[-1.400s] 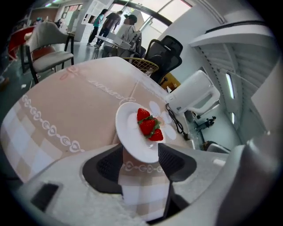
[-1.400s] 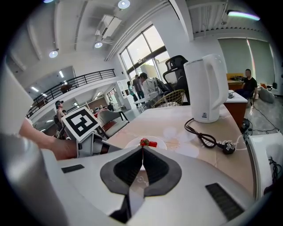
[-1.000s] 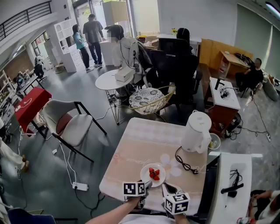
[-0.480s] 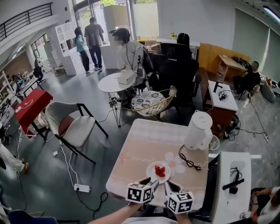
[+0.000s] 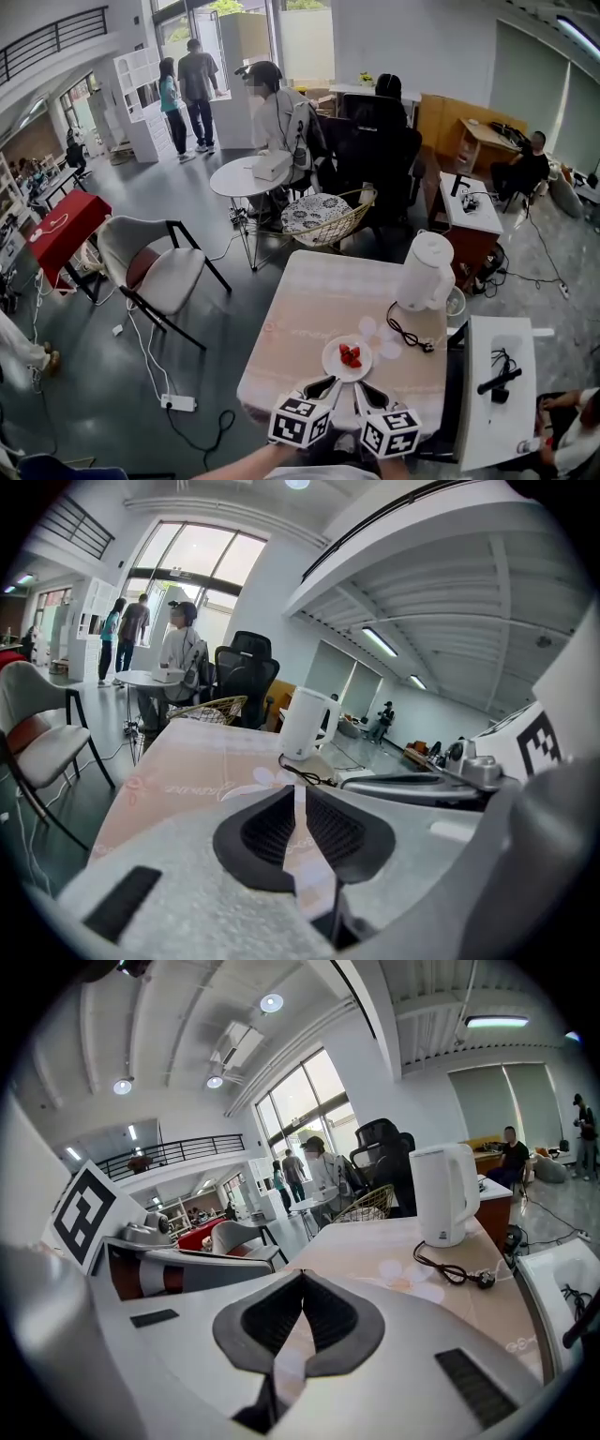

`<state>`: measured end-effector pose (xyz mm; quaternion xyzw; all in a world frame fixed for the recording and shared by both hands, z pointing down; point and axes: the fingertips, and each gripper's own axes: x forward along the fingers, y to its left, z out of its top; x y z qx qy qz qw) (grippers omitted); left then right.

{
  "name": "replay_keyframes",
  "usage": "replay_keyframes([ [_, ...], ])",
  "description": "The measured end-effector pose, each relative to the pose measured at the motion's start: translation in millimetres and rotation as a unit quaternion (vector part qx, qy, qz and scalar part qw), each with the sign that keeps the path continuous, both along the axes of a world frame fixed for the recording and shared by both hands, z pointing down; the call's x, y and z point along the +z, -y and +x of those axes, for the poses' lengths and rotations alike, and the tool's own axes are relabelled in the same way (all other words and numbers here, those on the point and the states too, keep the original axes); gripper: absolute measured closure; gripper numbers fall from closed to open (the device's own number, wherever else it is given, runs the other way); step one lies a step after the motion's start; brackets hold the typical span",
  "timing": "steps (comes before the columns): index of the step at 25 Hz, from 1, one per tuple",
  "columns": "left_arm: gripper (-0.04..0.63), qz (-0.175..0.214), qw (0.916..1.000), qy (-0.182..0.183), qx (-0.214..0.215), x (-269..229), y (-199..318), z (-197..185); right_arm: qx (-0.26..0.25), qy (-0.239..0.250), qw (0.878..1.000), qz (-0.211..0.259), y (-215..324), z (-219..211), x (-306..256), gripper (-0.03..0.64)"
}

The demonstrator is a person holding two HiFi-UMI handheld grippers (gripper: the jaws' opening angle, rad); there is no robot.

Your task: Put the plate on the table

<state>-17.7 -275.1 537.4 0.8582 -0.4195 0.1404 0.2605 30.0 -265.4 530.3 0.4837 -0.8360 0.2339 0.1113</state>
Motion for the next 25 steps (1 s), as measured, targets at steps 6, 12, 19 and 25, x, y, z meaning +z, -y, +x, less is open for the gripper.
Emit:
replay_keyframes([
  [6,0.575,0.032,0.9994,-0.006,0.013,-20,-22,-8,-0.006,-0.014,1.000,0.020,-21,-15,-17,0.612],
  [12,0.589,0.040,0.9990,0.002,0.018,-24,-45,-20,-0.005,-0.029,0.999,0.031,-45,-27,-25,0.614],
  [19,0.589,0.048,0.9984,-0.003,0.028,-32,-68,-25,0.003,-0.033,0.999,0.036,-68,-36,-30,0.613],
  [25,0.589,0.043,0.9986,-0.012,0.028,-30,-80,-24,0.005,-0.037,0.999,0.037,-82,-35,-28,0.614],
])
